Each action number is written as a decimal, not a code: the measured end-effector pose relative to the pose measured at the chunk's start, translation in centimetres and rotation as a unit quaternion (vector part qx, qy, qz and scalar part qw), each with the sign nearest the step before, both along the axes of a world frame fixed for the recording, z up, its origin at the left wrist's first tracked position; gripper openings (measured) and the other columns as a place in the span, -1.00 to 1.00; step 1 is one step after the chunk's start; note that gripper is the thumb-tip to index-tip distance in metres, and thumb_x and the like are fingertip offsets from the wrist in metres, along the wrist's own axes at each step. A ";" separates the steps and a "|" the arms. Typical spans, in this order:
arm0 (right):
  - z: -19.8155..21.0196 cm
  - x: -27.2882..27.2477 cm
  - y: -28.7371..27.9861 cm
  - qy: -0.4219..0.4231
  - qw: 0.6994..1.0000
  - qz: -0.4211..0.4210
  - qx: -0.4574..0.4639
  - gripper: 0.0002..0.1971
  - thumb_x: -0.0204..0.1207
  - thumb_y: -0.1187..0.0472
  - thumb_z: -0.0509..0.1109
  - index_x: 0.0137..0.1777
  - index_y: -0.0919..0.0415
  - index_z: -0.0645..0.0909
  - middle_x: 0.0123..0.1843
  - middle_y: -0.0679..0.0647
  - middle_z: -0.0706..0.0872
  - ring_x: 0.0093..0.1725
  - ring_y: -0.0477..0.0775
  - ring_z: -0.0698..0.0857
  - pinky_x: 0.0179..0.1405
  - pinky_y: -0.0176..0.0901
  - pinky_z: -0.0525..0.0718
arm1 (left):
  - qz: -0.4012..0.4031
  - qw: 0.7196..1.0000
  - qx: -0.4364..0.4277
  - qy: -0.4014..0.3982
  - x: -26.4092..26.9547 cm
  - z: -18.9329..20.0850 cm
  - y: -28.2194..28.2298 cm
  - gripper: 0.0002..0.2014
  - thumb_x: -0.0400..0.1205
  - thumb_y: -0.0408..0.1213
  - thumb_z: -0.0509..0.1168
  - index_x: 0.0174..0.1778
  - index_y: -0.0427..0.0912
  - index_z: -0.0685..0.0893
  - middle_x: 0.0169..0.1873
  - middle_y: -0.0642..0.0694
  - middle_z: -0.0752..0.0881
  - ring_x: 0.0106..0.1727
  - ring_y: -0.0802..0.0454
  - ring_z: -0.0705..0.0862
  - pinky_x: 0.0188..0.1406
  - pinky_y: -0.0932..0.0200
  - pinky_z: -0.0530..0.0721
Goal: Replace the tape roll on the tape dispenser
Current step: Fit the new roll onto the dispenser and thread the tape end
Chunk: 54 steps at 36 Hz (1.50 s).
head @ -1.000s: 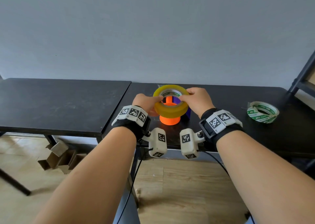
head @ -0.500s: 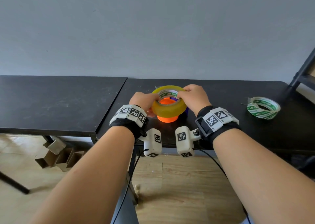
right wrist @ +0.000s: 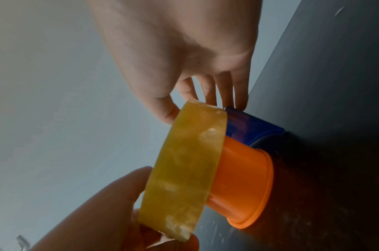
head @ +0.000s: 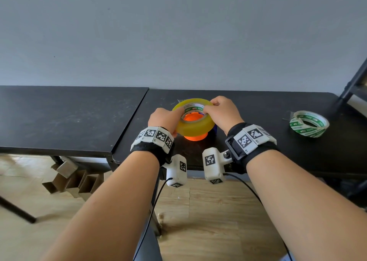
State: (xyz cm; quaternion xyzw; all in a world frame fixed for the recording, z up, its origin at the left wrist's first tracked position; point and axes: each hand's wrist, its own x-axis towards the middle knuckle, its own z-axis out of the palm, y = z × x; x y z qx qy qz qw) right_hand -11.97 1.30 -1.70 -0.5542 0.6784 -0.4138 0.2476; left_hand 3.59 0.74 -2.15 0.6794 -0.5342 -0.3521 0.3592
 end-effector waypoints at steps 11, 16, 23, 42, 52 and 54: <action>0.3 0.4 0.2 -0.039 0.998 0.017 -0.053 -0.75 0.50 0.14 0.40 0.16 0.13 0.62 0.04 0.01 0.72 0.07 0.05 0.70 0.10 0.02 0.68 | 0.020 0.998 -0.045 -0.040 0.2 0.0 -0.5 -0.64 0.43 0.05 0.20 -0.41 -0.21 0.59 -0.49 -0.17 0.69 -0.43 -0.11 0.71 -0.34 0.18 0.60; 0.3 0.4 0.2 -0.042 0.998 0.018 -0.044 -0.76 0.46 0.12 0.41 0.11 0.13 0.62 0.03 0.03 0.73 0.05 0.08 0.72 0.11 0.09 0.70 | 0.028 0.996 -0.060 -0.059 0.5 0.0 -0.6 -0.62 0.38 0.08 0.22 -0.47 -0.20 0.59 -0.51 -0.15 0.66 -0.45 -0.09 0.64 -0.35 0.13 0.57; 0.2 0.3 0.7 0.014 0.999 0.003 -0.037 -0.79 0.50 0.06 0.31 0.08 0.09 0.61 -0.01 0.03 0.74 0.00 0.10 0.72 0.03 0.10 0.70 | 0.009 0.996 -0.058 -0.071 0.5 0.0 -0.5 -0.60 0.39 0.11 0.23 -0.51 -0.18 0.53 -0.52 -0.14 0.66 -0.46 -0.08 0.64 -0.37 0.15 0.57; -0.1 -1.4 1.1 0.056 0.998 0.004 0.013 -0.78 0.52 0.15 0.36 0.07 0.23 0.69 0.00 0.18 0.78 0.03 0.21 0.75 0.07 0.16 0.71 | -0.012 0.997 -0.029 -0.077 -1.1 0.4 0.4 -0.59 0.42 0.11 0.31 -0.52 -0.17 0.51 -0.49 -0.13 0.66 -0.44 -0.07 0.65 -0.34 0.14 0.60; -0.4 -1.6 0.8 0.011 1.000 0.018 0.006 -0.77 0.55 0.06 0.43 0.09 0.18 0.68 0.05 0.13 0.78 0.07 0.17 0.75 0.19 0.25 0.71 | 0.002 1.000 -0.006 -0.022 -1.7 0.8 0.5 -0.70 0.52 -0.03 0.23 -0.37 -0.19 0.55 -0.20 -0.28 0.84 -0.22 -0.23 0.84 -0.06 -0.01 0.79; -0.5 -1.5 0.6 -0.034 0.999 0.011 0.008 -0.75 0.49 0.05 0.51 0.08 0.14 0.63 0.10 0.12 0.77 0.11 0.17 0.75 0.21 0.25 0.71 | 0.010 1.000 -0.004 -0.004 -1.7 0.9 0.3 -0.71 0.55 -0.06 0.22 -0.29 -0.23 0.57 -0.20 -0.24 0.81 -0.15 -0.23 0.81 0.01 -0.04 0.78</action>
